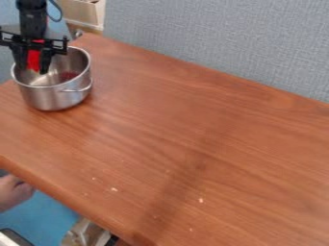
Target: Put the red object in the metal pot
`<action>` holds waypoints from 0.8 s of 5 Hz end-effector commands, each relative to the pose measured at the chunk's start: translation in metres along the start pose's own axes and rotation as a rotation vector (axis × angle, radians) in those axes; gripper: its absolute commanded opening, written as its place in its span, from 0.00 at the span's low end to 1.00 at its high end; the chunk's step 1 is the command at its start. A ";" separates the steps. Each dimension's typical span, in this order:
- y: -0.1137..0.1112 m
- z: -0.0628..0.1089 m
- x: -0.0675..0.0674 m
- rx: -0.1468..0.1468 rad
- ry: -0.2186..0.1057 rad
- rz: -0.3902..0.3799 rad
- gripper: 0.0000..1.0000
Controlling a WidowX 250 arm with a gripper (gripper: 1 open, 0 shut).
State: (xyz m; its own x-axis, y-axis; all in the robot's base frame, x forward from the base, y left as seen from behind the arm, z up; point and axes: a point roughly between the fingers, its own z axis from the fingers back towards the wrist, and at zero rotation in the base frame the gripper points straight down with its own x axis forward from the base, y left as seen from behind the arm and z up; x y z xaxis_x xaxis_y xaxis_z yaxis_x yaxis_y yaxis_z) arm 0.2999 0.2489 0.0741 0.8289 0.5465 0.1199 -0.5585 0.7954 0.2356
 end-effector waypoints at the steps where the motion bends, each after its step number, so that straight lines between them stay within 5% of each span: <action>1: 0.002 0.020 0.010 0.010 -0.068 0.016 0.00; 4: -0.001 0.015 0.013 0.019 -0.069 0.034 0.00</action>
State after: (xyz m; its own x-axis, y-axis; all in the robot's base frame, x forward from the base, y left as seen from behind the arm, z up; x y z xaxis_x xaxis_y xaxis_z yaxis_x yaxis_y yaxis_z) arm 0.3045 0.2498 0.0691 0.8141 0.5667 0.1267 -0.5793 0.7772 0.2458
